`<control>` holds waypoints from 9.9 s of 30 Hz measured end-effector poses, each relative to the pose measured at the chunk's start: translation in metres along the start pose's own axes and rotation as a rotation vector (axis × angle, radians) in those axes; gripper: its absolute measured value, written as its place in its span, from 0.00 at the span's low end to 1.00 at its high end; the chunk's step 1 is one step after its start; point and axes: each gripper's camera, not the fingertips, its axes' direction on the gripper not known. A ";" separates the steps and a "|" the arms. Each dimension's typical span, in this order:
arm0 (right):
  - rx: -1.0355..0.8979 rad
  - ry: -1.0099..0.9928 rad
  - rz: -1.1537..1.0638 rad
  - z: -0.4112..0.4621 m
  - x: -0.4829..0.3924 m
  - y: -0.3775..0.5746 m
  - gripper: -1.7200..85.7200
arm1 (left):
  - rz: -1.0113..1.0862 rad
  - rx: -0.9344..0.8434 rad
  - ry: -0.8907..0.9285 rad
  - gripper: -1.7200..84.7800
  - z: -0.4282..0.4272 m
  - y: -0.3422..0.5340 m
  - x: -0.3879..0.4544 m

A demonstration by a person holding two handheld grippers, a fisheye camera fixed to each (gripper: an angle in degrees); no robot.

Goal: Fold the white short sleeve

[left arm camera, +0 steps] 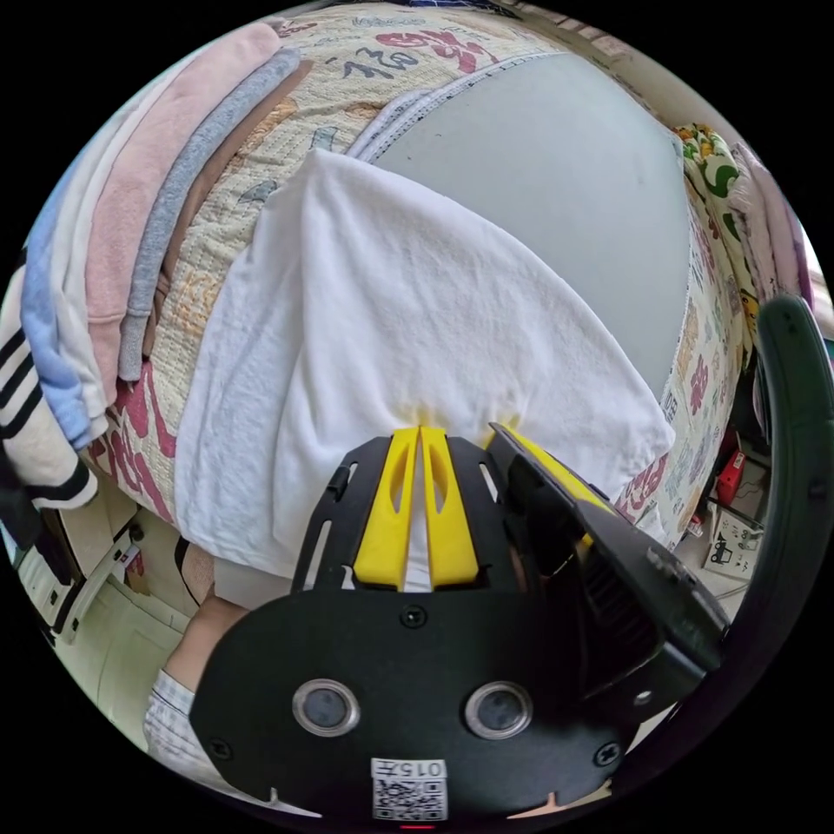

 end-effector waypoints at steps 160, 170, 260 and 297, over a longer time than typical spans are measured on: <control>0.733 -0.148 -0.684 0.100 -0.164 0.780 0.04 | 0.688 0.703 -0.173 0.06 0.143 0.034 -0.210; 0.727 -0.579 -0.381 -0.015 0.002 0.753 0.07 | 0.740 0.730 -0.094 0.10 0.110 0.060 -0.175; 0.737 -0.322 -0.911 -0.210 0.206 0.758 0.09 | 1.058 0.436 0.043 0.09 0.304 0.261 -0.150; 0.604 -0.520 -0.841 -0.020 -0.009 0.618 0.02 | 1.019 0.438 -0.057 0.04 0.423 0.254 -0.205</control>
